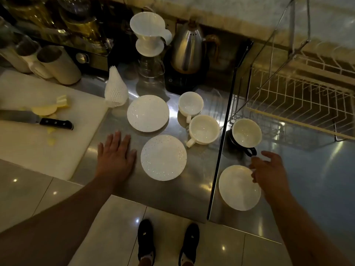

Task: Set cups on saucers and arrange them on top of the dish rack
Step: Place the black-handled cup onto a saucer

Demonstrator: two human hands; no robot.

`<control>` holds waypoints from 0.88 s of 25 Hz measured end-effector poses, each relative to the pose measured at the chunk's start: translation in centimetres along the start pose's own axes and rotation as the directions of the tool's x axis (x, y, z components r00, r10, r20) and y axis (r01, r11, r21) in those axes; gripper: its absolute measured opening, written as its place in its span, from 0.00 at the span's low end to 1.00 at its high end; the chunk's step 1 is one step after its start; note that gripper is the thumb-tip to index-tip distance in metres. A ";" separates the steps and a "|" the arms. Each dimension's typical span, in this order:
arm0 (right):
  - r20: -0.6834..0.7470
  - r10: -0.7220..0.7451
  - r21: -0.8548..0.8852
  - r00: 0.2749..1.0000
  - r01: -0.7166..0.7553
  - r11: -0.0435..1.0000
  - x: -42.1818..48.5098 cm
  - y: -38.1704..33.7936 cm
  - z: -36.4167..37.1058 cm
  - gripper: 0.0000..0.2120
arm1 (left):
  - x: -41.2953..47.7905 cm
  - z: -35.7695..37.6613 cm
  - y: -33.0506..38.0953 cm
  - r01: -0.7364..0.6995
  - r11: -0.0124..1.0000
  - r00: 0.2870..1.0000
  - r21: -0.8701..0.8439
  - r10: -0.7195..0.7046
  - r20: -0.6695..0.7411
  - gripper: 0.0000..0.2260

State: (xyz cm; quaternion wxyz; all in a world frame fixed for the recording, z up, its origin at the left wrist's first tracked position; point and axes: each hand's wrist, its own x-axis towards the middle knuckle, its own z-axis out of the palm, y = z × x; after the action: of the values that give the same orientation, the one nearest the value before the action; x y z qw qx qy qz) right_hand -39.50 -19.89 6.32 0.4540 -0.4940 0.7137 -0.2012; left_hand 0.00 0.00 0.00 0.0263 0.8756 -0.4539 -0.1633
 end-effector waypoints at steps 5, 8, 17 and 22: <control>0.063 0.041 -0.093 0.997 -0.035 0.995 2.5 0.4 0.3 0.13 | 0.5 1.6 -0.5 0.015 0.997 0.997 0.073 -0.009 -0.081 0.31; 0.102 0.026 -0.098 0.994 -0.016 0.995 3.2 0.4 0.6 0.10 | 1.1 2.3 -1.3 0.018 0.998 0.994 0.067 -0.011 -0.109 0.31; 0.130 -0.062 -0.072 0.990 0.071 0.995 2.8 -1.4 -0.1 0.13 | 1.2 2.1 -1.4 0.023 0.999 0.993 0.043 -0.018 -0.114 0.31; 0.251 -0.177 -0.022 0.952 0.188 0.982 1.4 -5.5 -1.4 0.13 | 1.2 1.7 -1.3 0.019 0.999 0.994 0.040 -0.015 -0.104 0.31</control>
State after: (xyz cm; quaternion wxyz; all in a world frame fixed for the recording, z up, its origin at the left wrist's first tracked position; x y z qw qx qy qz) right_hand -37.94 -23.75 10.46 0.5079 -0.5894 0.6069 -0.1626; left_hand 1.10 0.02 -2.21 0.0305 0.8870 -0.4478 -0.1086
